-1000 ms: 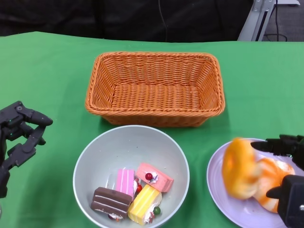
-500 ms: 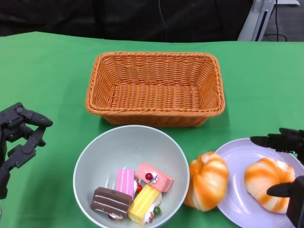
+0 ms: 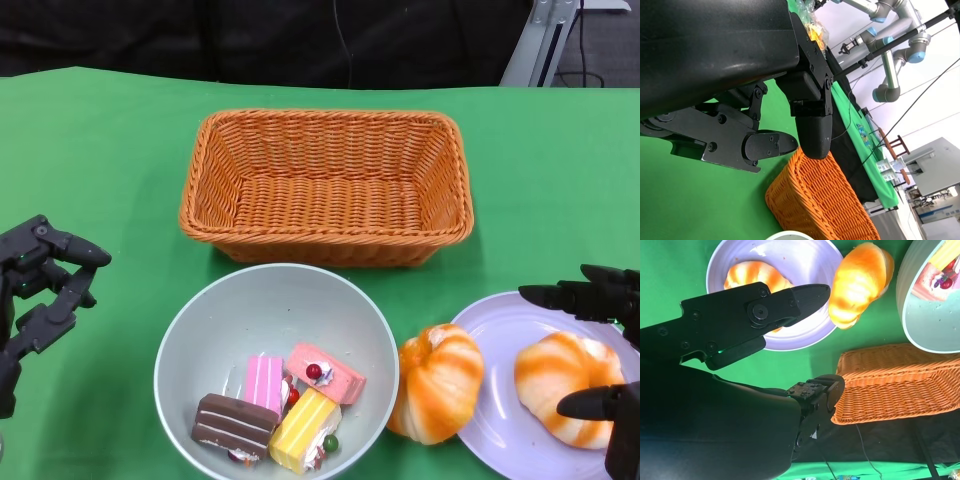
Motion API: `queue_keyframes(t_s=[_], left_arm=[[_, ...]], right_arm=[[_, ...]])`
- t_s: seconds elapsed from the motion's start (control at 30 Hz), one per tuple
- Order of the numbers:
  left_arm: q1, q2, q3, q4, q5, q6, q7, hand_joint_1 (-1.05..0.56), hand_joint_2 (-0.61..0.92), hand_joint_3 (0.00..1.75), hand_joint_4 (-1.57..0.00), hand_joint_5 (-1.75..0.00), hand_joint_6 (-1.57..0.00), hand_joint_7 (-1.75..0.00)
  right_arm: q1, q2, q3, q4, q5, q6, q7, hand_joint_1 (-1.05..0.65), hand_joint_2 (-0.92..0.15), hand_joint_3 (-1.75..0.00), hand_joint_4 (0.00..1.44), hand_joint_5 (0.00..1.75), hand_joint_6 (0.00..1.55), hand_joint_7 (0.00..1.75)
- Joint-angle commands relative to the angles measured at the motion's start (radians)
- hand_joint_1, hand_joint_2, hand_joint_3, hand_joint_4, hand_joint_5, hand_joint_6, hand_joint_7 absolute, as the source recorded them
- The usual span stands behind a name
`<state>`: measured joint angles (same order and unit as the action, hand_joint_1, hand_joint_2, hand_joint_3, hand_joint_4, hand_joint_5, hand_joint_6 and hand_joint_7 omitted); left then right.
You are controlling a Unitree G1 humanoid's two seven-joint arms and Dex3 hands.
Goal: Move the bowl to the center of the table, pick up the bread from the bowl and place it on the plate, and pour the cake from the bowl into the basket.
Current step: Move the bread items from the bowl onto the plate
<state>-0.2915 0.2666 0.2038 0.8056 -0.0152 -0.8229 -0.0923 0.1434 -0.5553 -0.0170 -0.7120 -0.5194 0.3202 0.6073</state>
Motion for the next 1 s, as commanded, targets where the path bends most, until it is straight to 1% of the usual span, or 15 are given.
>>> queue_keyframes(t_s=[0.03,0.27,0.4,0.7,1.0], left_arm=[[-0.008,0.022,0.007,0.004,-0.014,-0.009,-0.009,-0.07,0.92,0.45,-0.74,-1.54,-0.75,-1.15],[-0.007,0.019,0.008,-0.002,-0.023,0.000,-0.014,-0.07,0.92,0.44,-0.74,-1.53,-0.75,-1.14],[-0.008,0.021,0.006,0.004,-0.013,-0.012,-0.006,-0.07,0.91,0.44,-0.74,-1.53,-0.75,-1.14],[-0.007,0.020,0.008,0.001,-0.026,-0.008,-0.022,-0.07,0.91,0.44,-0.74,-1.55,-0.75,-1.14],[-0.005,0.023,0.006,0.001,-0.017,-0.010,-0.013,-0.07,0.92,0.45,-0.73,-1.54,-0.75,-1.14]], right_arm=[[0.009,-0.007,0.000,-0.013,0.005,0.000,-0.004,-0.63,-0.92,-0.06,0.09,0.02,0.41,0.00],[0.018,0.006,-0.004,-0.027,0.004,-0.004,-0.026,-0.62,-0.92,-0.04,0.09,0.02,0.41,0.00],[0.033,0.010,-0.005,-0.027,0.006,-0.035,-0.056,-0.63,-0.92,-0.05,0.11,0.03,0.39,0.00],[0.041,0.023,-0.007,-0.028,0.008,-0.053,-0.085,-0.63,-0.92,-0.04,0.13,0.04,0.38,0.00],[0.044,0.028,-0.008,-0.023,0.014,-0.066,-0.092,-0.63,-0.92,-0.05,0.14,0.04,0.40,0.01]])
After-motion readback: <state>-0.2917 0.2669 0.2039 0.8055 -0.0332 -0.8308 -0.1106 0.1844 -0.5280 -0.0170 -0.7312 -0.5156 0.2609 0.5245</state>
